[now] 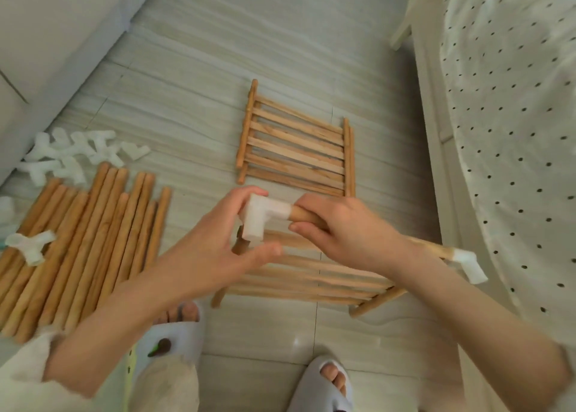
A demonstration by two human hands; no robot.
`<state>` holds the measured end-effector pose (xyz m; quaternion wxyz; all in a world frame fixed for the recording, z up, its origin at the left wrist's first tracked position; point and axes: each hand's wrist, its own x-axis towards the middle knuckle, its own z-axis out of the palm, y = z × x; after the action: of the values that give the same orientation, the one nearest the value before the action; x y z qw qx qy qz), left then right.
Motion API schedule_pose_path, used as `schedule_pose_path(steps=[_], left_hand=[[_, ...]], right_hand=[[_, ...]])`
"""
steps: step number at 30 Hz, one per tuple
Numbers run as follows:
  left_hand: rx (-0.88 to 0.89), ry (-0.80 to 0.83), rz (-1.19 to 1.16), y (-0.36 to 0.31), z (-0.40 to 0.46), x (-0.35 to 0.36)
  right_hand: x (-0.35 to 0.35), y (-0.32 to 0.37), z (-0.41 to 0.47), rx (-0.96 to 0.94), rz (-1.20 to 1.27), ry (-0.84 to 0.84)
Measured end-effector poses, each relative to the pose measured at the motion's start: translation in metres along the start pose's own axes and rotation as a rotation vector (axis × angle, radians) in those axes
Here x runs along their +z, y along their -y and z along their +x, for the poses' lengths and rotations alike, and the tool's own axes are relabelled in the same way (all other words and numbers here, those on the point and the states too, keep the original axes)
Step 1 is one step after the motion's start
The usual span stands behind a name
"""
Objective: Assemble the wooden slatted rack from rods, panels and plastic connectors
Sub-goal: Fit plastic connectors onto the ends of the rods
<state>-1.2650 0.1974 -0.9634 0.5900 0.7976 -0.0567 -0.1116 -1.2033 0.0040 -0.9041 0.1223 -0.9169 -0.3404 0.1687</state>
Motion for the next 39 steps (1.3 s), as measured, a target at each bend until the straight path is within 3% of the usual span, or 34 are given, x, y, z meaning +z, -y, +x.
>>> schedule_pose_path(steps=[1, 3, 7, 16, 34, 39], left_hand=[[0.051, -0.087, 0.191, -0.002, -0.001, 0.002], [0.186, -0.19, 0.359, -0.003, 0.001, 0.001], [0.496, -0.183, 0.658, -0.003, 0.006, -0.005], [0.683, -0.307, 0.77, -0.009, -0.002, 0.005], [0.602, -0.293, 0.694, -0.02, 0.003, 0.006], [0.469, -0.249, 0.615, -0.026, 0.006, 0.005]], right_hand=[[0.001, 0.003, 0.001, -0.018, 0.023, 0.005], [0.004, 0.006, 0.001, -0.019, 0.085, 0.004], [0.014, 0.008, -0.006, 0.033, 0.089, -0.005], [0.031, 0.019, -0.032, -0.014, -0.02, -0.195], [0.032, 0.023, -0.036, -0.015, -0.061, -0.307], [0.031, 0.02, -0.033, -0.022, -0.052, -0.317]])
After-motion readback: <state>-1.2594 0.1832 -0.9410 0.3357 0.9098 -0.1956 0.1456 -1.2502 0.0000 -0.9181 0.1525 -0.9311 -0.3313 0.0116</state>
